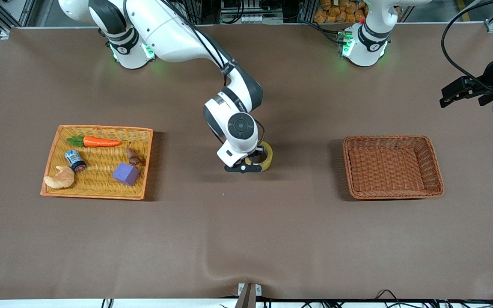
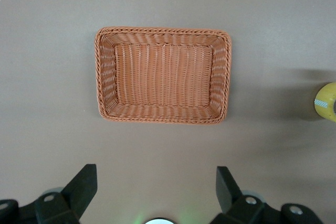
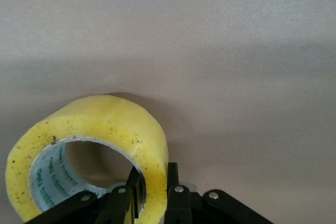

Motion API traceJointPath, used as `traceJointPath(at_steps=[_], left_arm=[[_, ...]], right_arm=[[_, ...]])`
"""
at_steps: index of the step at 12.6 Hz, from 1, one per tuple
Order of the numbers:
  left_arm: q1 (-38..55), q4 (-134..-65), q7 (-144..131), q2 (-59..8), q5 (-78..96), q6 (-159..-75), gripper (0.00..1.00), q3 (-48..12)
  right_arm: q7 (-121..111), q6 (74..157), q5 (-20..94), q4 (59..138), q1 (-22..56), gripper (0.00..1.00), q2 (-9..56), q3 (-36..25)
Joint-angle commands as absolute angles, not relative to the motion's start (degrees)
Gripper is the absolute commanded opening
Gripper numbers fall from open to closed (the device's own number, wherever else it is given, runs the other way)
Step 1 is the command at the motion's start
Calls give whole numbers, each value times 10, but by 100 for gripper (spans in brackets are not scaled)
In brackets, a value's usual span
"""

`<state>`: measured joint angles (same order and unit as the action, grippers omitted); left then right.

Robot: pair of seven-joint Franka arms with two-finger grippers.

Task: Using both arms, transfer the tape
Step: 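Withdraw the right gripper while the left gripper reaches the tape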

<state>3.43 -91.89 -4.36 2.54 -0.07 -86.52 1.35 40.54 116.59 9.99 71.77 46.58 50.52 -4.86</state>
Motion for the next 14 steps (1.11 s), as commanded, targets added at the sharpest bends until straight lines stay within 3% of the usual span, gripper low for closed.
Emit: traceJointPath(at_steps=[1,3,4,7,10,12,14], left_arm=[[31,-911,-44,24,14,-856,100,14],[33,-910,-47,21,14,-856,100,14],[38,-910,-47,20,14,-857,100,13],[58,-908,-67,-3,49,-879,100,-4],[67,-909,-137,-63,53,-938,100,-88],[92,-910,-196,-130,52,-1021,100,-139],[153,-910,-250,-198,47,-1119,100,-149]], right_arm=[[421,1158,99,690,466,62,509,-57],[405,1151,99,693,448,93,483,-61],[393,1123,100,701,436,100,452,-65],[341,1116,98,775,402,100,337,-105],[273,1113,80,865,366,100,239,-115],[221,1161,72,973,330,100,150,-140],[179,1152,72,1022,280,100,93,-141]])
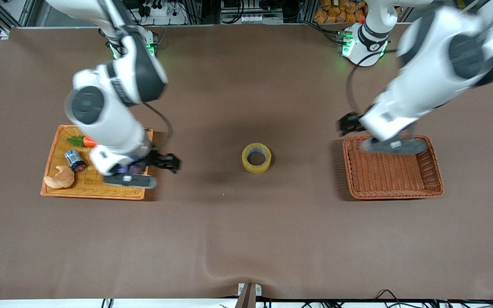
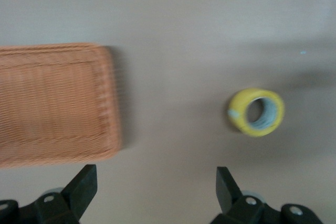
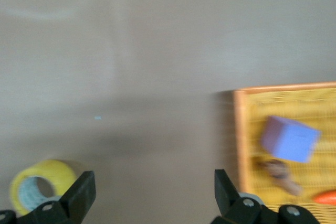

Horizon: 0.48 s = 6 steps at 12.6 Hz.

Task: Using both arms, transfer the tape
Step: 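Withdraw the right gripper while the left gripper reaches the tape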

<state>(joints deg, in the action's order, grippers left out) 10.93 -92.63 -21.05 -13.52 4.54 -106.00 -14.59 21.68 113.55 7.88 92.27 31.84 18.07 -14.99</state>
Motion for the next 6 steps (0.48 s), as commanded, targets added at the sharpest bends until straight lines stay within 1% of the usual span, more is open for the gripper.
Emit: traceJointPath(at_steps=[1,2,3,6], left_arm=[[191,-911,-281,-233,39,-1161,100,-148],[217,-910,-305,-264,23,-1190,100,-148],[232,-911,-315,-289,-1,-1200,100,-148],[252,-915,-318,-347,-25,-1235,100,-149]], right_arm=[[131,1121,73,1022,257,100,78,-141],[107,1090,77,1016,230,100,69,-142],[85,1071,71,1013,206,100,59,-142],[7,1035,69,1010,146,100,26,-146]])
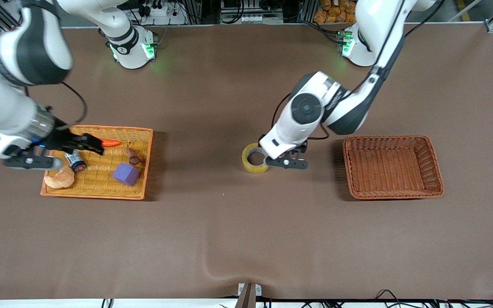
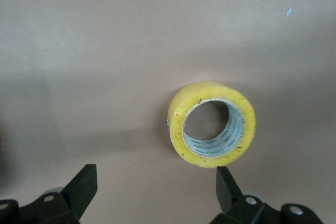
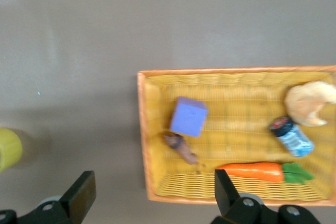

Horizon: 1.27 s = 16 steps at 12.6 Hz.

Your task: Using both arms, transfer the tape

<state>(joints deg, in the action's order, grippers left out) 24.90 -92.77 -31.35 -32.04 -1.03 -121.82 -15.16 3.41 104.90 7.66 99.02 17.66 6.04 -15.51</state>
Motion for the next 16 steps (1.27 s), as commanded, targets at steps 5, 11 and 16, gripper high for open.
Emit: traceJointPath(at_steps=[5,11,16], left_arm=[[282,-913,-338,-409,-26,-1318,100,-148],[283,-916,-330,-431,-39,-1324,84,-147],[283,-915,-309,-438,-66,-1323,2,-148]], right_arm=[[-67,926,56,913,80,100,23,-145],[-100,896,-5,908,91,100,22,-141],[-133,865,-4,903,94,100,17,-137]])
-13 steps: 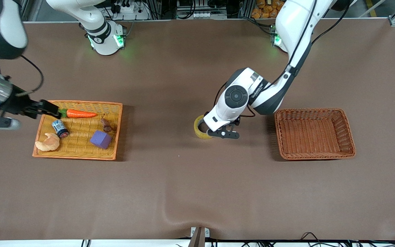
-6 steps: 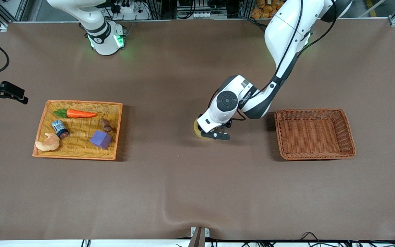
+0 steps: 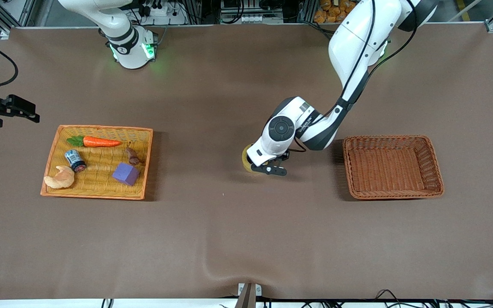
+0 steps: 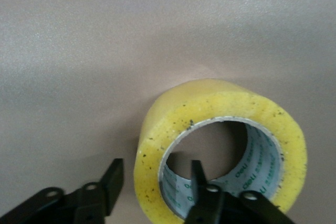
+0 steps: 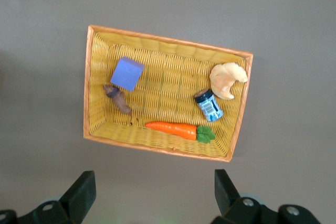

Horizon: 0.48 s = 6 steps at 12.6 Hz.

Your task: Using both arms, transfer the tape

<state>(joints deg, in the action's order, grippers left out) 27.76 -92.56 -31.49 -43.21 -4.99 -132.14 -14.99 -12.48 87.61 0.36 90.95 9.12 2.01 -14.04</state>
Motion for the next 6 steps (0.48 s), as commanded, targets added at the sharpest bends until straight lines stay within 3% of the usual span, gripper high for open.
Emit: traceJointPath(at_steps=[1,6], left_arm=[[283,-915,-311,-437,-66,-1322,0,-148],[260,-913,-311,-368,-65,-1268,0,-146]], right_arm=[[-133,869,-5,903,97,100,18,-137],[-132,882,-9,904,112,100,18,-140]])
